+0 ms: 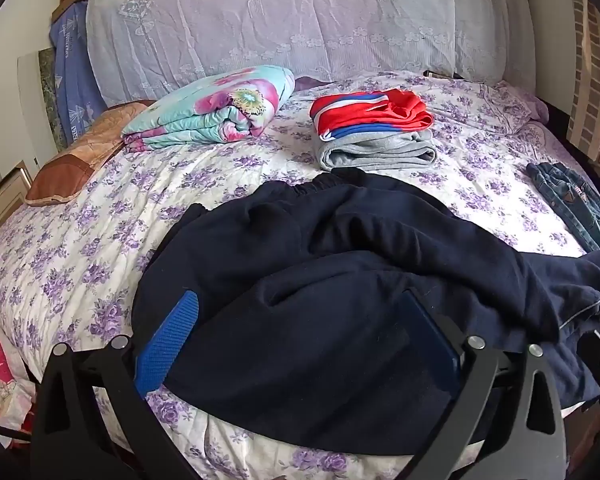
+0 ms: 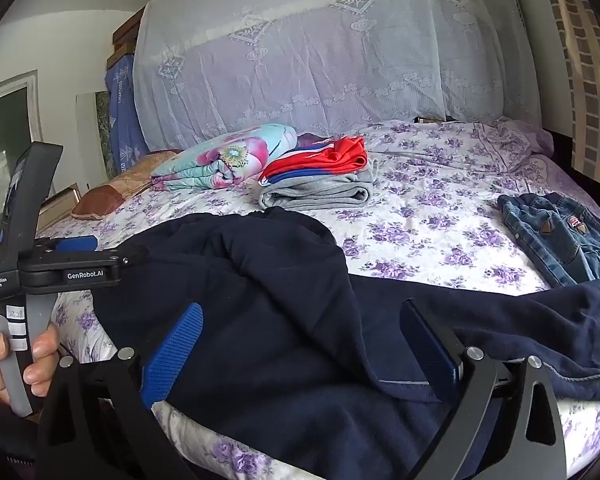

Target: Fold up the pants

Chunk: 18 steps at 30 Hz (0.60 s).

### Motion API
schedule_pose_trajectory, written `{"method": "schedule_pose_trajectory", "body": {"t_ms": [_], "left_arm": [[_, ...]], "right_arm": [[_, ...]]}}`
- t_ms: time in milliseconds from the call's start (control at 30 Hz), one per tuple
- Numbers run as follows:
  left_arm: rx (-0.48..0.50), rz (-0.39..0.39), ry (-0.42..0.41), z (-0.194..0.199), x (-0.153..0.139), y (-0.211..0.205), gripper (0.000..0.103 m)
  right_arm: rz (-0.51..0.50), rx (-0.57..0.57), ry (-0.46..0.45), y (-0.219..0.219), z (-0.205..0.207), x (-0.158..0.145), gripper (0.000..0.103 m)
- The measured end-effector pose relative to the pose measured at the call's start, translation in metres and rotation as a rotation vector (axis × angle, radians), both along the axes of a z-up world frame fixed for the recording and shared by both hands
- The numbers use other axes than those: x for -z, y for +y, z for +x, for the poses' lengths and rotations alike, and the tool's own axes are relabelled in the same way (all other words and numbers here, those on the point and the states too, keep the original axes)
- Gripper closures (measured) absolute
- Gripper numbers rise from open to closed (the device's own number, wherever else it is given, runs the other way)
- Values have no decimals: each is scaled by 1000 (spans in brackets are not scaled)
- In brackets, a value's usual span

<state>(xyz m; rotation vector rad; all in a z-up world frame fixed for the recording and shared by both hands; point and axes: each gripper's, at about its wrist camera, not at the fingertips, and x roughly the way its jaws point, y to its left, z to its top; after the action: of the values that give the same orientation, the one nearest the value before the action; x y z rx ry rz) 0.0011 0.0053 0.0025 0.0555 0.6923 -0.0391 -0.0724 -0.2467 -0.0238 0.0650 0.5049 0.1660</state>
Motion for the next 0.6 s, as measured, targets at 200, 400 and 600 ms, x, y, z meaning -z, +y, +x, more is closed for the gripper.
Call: {"method": "schedule_pose_trajectory", "body": {"t_ms": [200,400,600], "left_arm": [[12,-31,48,10,-5,-6,5],[7,-25,47,10,0,-1,5],[-1,-20,53,12,1,2,5]], "right_arm": [[7,10,3,2,-4,4,4],[18,9,9,-4,-3,2,4],[16,3,9,-4,-2,2,4]]}}
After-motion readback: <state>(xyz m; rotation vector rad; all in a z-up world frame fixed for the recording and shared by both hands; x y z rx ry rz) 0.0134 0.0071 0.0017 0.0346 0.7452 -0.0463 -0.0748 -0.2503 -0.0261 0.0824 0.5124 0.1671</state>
